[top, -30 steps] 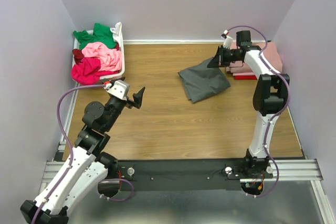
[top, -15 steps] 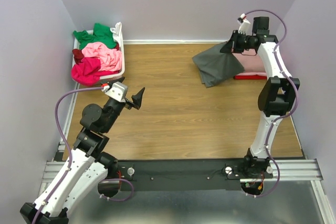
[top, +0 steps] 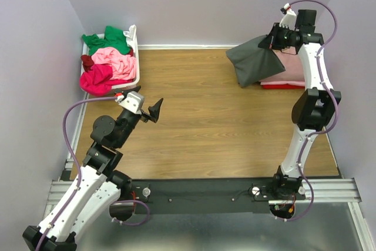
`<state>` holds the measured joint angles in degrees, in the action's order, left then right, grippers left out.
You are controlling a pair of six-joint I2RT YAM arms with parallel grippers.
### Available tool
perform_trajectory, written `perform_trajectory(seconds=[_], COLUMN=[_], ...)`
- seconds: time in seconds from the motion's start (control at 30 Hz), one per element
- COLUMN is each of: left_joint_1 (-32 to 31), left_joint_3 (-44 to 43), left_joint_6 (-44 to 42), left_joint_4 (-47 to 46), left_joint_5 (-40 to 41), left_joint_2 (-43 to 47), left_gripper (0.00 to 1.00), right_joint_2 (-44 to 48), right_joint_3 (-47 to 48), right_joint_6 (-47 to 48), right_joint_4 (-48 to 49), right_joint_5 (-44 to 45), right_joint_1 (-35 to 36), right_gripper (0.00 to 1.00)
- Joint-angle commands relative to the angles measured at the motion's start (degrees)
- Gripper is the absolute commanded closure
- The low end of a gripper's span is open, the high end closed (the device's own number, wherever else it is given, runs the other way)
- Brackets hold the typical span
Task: Fold and stack the t-shirts
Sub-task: Neatly place the folded tshirt to the corner
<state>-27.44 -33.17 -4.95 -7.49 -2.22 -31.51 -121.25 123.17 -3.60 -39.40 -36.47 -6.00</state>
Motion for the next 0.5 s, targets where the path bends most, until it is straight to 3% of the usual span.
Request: perform_trajectory(seconds=[0.0, 0.47], left_joint_1=[0.28, 0.2], left_joint_3=[0.82, 0.91], left_joint_6=[-0.59, -0.76], left_joint_4=[-1.13, -1.13], left_joint_5=[-1.3, -1.56], left_joint_2=[-0.05, -0.05], left_gripper=[0.05, 0.05], right_joint_2=[2.16, 5.67], right_joint_3=[3.03, 4.09], right_joint_6=[-0.89, -1.06], right_joint_4=[-0.33, -0.33], right_joint_5=[1.84, 4.39], right_joint_1=[-1.29, -4.37], right_gripper=[1.0, 1.0])
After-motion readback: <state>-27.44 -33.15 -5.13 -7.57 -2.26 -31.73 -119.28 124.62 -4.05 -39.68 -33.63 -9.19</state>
